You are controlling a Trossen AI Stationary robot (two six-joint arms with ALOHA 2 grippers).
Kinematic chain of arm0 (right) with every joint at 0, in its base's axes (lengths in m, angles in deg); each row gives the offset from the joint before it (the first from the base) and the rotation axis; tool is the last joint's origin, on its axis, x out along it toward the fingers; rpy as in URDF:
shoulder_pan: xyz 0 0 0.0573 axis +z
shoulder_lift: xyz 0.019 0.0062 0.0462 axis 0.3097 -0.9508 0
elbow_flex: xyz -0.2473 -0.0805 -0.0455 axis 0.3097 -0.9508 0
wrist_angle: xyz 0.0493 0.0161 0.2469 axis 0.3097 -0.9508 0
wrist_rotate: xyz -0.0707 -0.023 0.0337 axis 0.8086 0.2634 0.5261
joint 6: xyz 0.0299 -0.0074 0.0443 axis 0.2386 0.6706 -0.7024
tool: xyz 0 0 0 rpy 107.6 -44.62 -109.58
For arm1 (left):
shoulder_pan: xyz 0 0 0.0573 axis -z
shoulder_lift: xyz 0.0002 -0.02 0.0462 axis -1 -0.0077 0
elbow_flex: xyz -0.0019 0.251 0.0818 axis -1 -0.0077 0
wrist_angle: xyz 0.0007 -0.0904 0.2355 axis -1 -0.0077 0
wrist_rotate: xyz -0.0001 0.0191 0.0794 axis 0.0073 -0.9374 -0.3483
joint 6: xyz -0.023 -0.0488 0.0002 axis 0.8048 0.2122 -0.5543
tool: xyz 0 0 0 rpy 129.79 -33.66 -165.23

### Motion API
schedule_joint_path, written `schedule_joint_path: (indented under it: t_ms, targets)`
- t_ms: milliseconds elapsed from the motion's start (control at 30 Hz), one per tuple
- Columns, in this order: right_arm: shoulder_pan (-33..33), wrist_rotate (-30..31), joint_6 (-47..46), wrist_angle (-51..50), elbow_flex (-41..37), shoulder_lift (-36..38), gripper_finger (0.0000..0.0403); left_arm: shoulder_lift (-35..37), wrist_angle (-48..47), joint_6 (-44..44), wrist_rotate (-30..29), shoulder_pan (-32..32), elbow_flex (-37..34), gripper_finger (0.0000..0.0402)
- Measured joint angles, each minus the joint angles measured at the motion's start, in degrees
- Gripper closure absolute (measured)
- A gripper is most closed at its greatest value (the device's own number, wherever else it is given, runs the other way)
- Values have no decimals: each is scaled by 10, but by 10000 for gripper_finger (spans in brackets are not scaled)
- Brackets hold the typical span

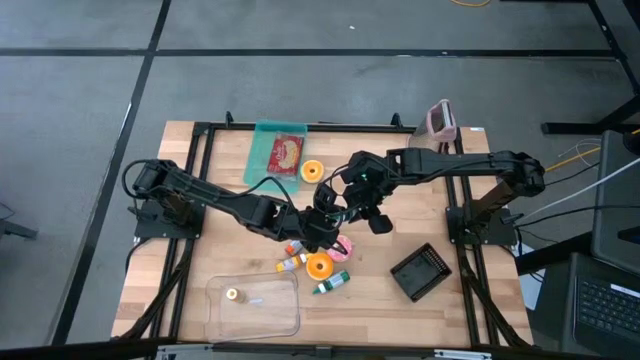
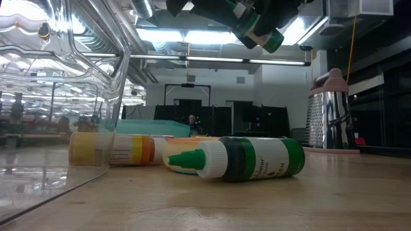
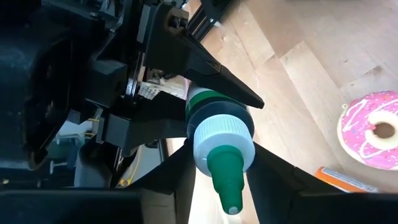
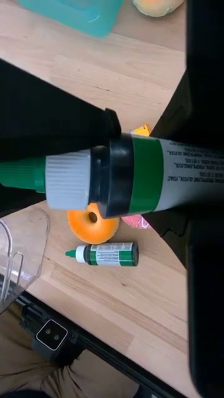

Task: Pick & Place Food Item
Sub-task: Put the top green food coloring bottle into the transparent bin

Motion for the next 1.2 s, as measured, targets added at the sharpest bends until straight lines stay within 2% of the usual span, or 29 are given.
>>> schedule_joint_path:
  t_ms: [67, 300, 633, 767, 1000, 1200]
  targets:
    - [0, 0, 0, -1, 0, 0, 302, 0, 0, 4, -1, 0, 0, 297]
    - [0, -2, 6, 0, 0, 0, 296, 0, 2, 5, -4, 4, 0, 297]
    - [0, 9, -5, 10, 1, 0, 219, 8, -8, 29, -29, 23, 0, 297]
    - [1, 14, -4, 8, 1, 1, 196, 20, -53, 70, -29, 31, 1, 297]
    - [3, 23, 4, 4, 1, 23, 173, 21, -185, 177, -30, 41, 1, 297]
    - [1, 117, 0, -13, 1, 42, 172, 21, -266, 282, -12, 67, 1, 297]
